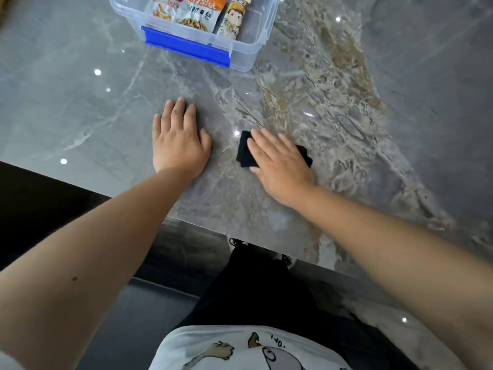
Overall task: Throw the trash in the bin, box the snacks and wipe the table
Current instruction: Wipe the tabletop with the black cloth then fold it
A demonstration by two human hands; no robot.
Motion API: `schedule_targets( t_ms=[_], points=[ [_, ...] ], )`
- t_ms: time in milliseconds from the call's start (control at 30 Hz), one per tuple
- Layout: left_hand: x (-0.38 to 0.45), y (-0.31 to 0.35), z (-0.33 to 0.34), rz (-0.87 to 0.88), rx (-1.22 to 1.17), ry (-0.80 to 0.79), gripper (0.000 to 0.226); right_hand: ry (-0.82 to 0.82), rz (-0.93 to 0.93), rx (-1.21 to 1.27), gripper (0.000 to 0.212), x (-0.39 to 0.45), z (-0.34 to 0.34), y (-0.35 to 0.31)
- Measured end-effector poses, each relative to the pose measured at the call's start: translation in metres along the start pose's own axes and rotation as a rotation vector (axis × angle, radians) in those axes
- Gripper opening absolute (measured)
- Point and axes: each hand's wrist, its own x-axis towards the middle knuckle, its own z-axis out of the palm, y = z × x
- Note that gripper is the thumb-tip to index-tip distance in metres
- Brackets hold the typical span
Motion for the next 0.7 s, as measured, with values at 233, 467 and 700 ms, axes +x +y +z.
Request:
schedule_targets(
  t_ms=[233, 467, 700],
  points=[
    [0.0, -0.002, 0.002, 0.01, -0.022, 0.019, 0.057, 0.026, -0.092, -0.048, 0.055, -0.055, 0.017, -0.05],
    [0.0, -0.004, 0.001, 0.016, -0.032, 0.008, 0.057, 0.09, -0.127, 0.037, 0.051, -0.093, 0.021, -0.068],
    [0.002, -0.002, -0.003, 0.004, -0.037, -0.041, 0.058, 0.158, 0.414, 0.871, 0.029, -0.069, -0.023, -0.037]
  ],
)
